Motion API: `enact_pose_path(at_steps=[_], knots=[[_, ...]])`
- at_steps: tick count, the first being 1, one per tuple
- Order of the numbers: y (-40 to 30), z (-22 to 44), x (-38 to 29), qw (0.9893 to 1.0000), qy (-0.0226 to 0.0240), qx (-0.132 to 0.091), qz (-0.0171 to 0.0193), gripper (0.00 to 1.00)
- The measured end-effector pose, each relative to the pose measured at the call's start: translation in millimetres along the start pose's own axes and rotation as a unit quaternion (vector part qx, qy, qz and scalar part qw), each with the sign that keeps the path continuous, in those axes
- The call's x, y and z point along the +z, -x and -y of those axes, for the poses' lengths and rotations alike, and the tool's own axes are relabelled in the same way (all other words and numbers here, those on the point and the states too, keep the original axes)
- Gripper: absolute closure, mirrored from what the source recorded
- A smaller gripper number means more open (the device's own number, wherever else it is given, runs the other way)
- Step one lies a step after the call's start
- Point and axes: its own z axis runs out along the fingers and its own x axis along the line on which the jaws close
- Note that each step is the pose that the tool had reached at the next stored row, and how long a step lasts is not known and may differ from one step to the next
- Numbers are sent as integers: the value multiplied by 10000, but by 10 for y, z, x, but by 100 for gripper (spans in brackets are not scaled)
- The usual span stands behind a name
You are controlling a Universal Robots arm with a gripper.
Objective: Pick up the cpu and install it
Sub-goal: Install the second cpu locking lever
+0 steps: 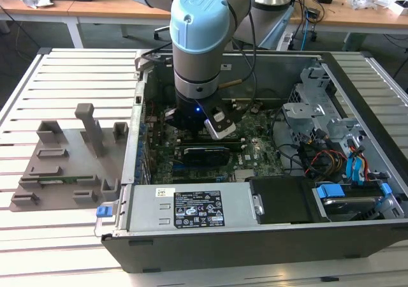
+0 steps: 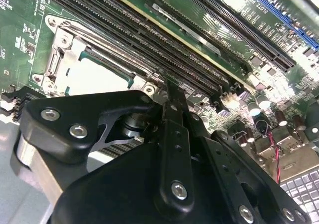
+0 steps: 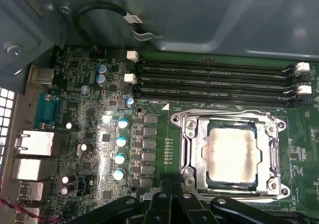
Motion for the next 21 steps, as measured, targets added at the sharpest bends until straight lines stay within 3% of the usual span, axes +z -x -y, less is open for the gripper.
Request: enact_pose_path(at_steps=[6, 7, 12, 14, 17, 18, 20, 21], knots=[[24, -4, -79, 10000, -18, -1, -1, 89], [44, -21, -109, 10000, -44, -2, -2, 89], [137, -97, -123, 9998, -189, -3, -12, 89], [188, -115, -119, 9996, -269, -2, -26, 89], [316, -167, -105, 9992, -394, 1, -66, 89], [388, -201, -96, 9989, -450, 3, -87, 89], [437, -226, -90, 9987, -496, 4, -99, 89], [475, -258, -83, 9984, -552, 5, -113, 89]])
